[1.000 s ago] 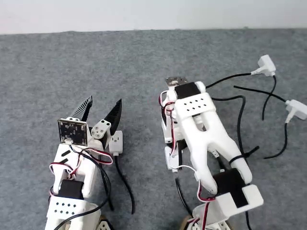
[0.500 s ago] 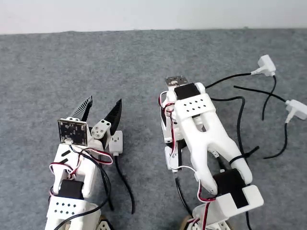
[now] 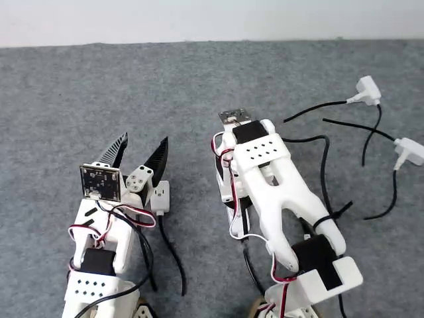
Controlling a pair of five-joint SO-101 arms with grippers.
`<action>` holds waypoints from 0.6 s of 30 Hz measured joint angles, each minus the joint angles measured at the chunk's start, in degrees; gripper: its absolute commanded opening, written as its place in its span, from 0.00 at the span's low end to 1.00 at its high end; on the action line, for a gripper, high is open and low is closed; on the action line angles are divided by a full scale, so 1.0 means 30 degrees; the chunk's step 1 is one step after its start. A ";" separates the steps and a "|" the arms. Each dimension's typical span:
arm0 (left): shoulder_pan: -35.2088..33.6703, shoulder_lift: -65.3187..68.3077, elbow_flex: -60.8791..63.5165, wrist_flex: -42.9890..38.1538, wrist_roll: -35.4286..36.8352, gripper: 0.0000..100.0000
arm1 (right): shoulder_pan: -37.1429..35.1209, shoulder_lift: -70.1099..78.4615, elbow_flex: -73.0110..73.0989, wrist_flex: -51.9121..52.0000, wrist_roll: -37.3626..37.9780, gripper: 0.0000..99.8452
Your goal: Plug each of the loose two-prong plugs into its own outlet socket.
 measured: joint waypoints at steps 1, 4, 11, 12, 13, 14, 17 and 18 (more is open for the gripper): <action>0.0000 0.0000 0.0000 0.0000 0.0000 0.27 | 0.0000 0.0000 0.0000 0.0000 0.0000 0.01; 0.0000 0.0000 0.0000 0.0000 0.0000 0.27 | 0.0000 0.0000 0.0000 -0.0176 0.0000 0.01; 0.0000 0.0000 0.0000 0.0000 0.0000 0.27 | 0.0000 -0.0029 0.0000 -0.0586 0.0000 0.01; 0.0000 0.0000 0.0000 0.0000 0.0000 0.27 | 0.0000 -0.0029 0.0000 -0.0645 0.0000 0.01; 0.0000 0.0000 0.0000 0.0000 0.0000 0.27 | 0.0000 -0.0029 0.0000 -0.0703 0.0000 0.01; 0.0000 0.0000 0.0000 0.0000 0.0000 0.27 | 0.0000 -0.0029 0.0000 -0.0703 0.0000 0.01; 0.0000 0.0000 0.0000 0.0000 0.0000 0.27 | 0.0234 -0.0029 0.0000 -0.0703 0.0000 0.01; 0.0000 0.0000 0.0000 0.0000 0.0000 0.27 | 0.0410 -0.0029 0.0000 -0.0703 0.0000 0.01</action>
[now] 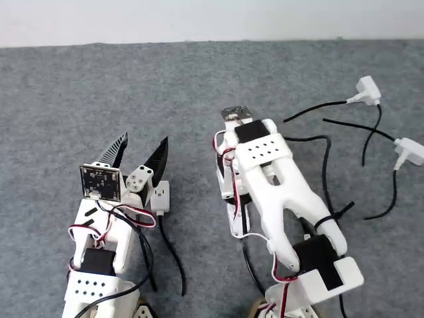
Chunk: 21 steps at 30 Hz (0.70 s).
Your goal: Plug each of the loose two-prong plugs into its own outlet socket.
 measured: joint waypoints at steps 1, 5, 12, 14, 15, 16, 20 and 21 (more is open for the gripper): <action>0.0000 0.0000 0.0000 0.0000 0.0000 0.27 | 0.0176 0.0000 0.0000 0.0000 0.0000 0.01; 0.0117 0.0000 0.0000 0.0000 0.0000 0.27 | 0.0498 0.0000 0.0000 0.0000 0.0000 0.01; 0.0234 0.0000 0.0000 0.0000 0.0000 0.27 | 0.0498 0.0000 0.0029 0.0000 0.0000 0.01; 0.0234 0.0000 0.0000 0.0000 0.0000 0.27 | 0.0498 0.0000 0.0029 0.0000 0.0000 0.01; 0.0234 0.0000 0.0000 0.0000 0.0000 0.27 | 0.0498 0.0000 0.0117 -0.0029 0.0000 0.01; 0.0234 0.0000 0.0000 0.0000 0.0000 0.27 | 0.0498 0.0000 0.0322 -0.0117 0.0000 0.01; 0.0234 0.0000 0.0000 0.0000 -0.0029 0.27 | 0.0498 0.0000 0.1143 -0.0615 0.0000 0.01; 0.0234 0.0000 0.0000 0.0000 -0.0029 0.27 | 0.0498 0.0000 0.1289 -0.0733 0.0000 0.01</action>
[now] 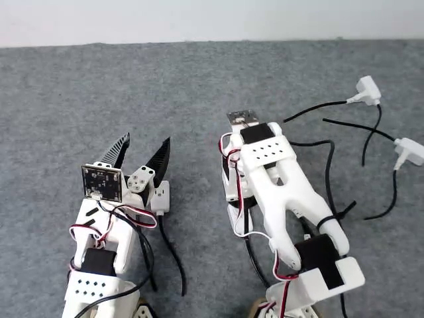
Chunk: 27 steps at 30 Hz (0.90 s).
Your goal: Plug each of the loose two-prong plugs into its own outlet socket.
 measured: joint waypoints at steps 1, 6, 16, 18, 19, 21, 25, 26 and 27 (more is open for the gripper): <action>0.0000 0.0000 0.0000 0.0000 0.0000 0.27 | -0.0029 0.0000 0.0117 -0.0147 0.0000 0.01; 0.0000 0.0000 0.0000 0.0000 0.0000 0.27 | -0.0059 -0.0029 0.0586 -0.0586 0.0000 0.01; 0.0000 0.0000 0.0000 0.0000 0.0000 0.27 | 0.0000 -0.0527 0.2755 -0.2842 0.0000 0.01; 0.0000 0.0000 0.0000 0.0000 0.0000 0.27 | 0.0000 -0.0557 0.2930 -0.3077 0.0000 0.01; 0.0000 0.0000 0.0000 0.0000 0.0000 0.27 | 0.0000 -0.0557 0.2989 -0.3136 0.0000 0.01; 0.0000 0.0000 0.0000 0.0000 0.0000 0.27 | 0.0000 -0.0557 0.3018 -0.3253 0.0000 0.01; 0.0000 0.0000 0.0000 0.0000 0.0000 0.27 | 0.0000 -0.0557 0.3018 -0.3253 0.0000 0.01; 0.0000 0.0000 0.0000 0.0000 0.0000 0.27 | 0.0000 -0.0557 0.3018 -0.3253 0.0000 0.01; 0.0000 0.0000 0.0000 0.0000 0.0000 0.27 | 0.0000 -0.0557 0.3018 -0.3253 0.0000 0.01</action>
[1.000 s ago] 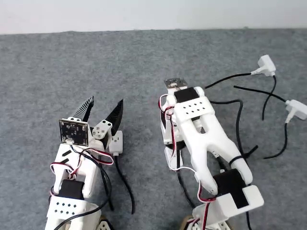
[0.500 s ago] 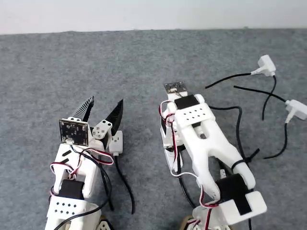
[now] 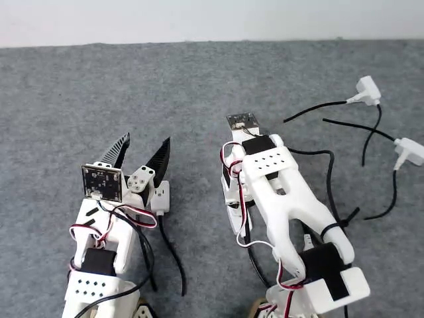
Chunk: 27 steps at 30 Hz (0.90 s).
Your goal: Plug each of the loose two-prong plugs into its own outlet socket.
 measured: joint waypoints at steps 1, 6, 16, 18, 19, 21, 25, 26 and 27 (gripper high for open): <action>0.0000 0.0000 0.0000 0.0000 0.0000 0.27 | 0.0000 0.0000 0.0000 0.0000 0.0000 0.01; 0.0000 0.0000 0.0000 0.0000 0.0000 0.27 | 0.0000 0.0000 0.0029 0.0000 0.0000 0.01; 0.0000 0.0000 0.0000 -0.0059 0.0000 0.27 | 0.0000 -0.0088 0.1143 -0.0352 0.0000 0.01; 0.0000 0.0000 0.0000 -0.0147 0.0000 0.27 | 0.0000 -0.0088 0.1143 -0.0352 0.0000 0.01; 0.0000 0.0000 0.0000 -0.0147 0.0000 0.27 | -0.0029 -0.0088 0.1143 -0.0322 0.0000 0.01; 0.0000 0.0000 0.0000 -0.0176 0.0000 0.27 | -0.0029 -0.0088 0.1407 -0.0381 0.0000 0.01; 0.0000 0.0000 0.0000 -0.0176 0.0000 0.27 | -0.0029 -0.0205 0.2081 -0.1055 0.0000 0.01; 0.0000 0.0000 0.0000 -0.0176 0.0000 0.27 | -0.0029 -0.0264 0.2344 -0.1377 0.0000 0.01; 0.0000 0.0000 0.0000 -0.0176 0.0000 0.27 | -0.0029 -0.0264 0.2579 -0.1758 0.0000 0.01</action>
